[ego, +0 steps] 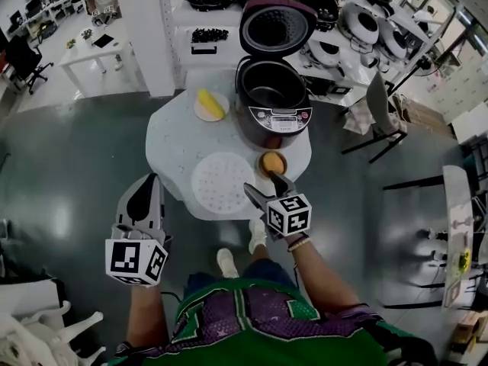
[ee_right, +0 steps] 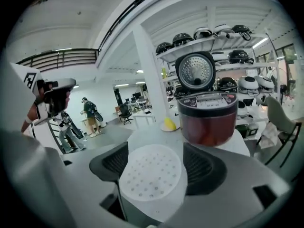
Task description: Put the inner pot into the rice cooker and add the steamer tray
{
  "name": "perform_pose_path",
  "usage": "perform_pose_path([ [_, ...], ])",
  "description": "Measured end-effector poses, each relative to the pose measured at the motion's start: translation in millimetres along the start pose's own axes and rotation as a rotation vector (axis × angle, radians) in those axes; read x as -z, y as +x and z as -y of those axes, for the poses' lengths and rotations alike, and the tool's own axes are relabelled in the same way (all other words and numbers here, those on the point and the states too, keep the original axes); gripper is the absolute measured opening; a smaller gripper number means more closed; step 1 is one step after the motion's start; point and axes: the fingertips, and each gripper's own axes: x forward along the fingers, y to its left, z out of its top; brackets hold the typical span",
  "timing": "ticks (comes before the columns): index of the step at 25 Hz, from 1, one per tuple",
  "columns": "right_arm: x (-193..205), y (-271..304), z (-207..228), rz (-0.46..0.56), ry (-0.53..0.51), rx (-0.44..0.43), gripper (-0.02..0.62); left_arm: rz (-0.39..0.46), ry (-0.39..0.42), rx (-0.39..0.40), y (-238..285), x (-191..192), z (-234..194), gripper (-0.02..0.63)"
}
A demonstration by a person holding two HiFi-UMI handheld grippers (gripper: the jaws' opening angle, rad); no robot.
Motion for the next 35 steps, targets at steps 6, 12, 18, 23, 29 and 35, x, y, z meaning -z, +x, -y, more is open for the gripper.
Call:
perform_pose_path([
  [6,50,21,16,-0.085,0.042,0.03,0.335,-0.025,0.007,0.013,5,8,9,0.021],
  [12,87,40,33,-0.137,0.088,0.082,0.318,-0.069,-0.014,0.035,6,22,20,0.021],
  [18,110,62,48,-0.161,0.163,0.144,0.304,-0.101,-0.003,0.008,0,29,16,0.021],
  [23,117,79,57,-0.176,0.177,0.196,0.278,-0.119,0.008,-0.024,-10,33,10,0.021],
  [29,129,86,63,-0.201,0.212,0.227,0.255,-0.129,0.007,-0.063,-24,36,-1,0.021],
  [35,131,90,64,-0.217,0.216,0.238,0.219,-0.144,0.006,-0.07,-26,39,-2,0.021],
])
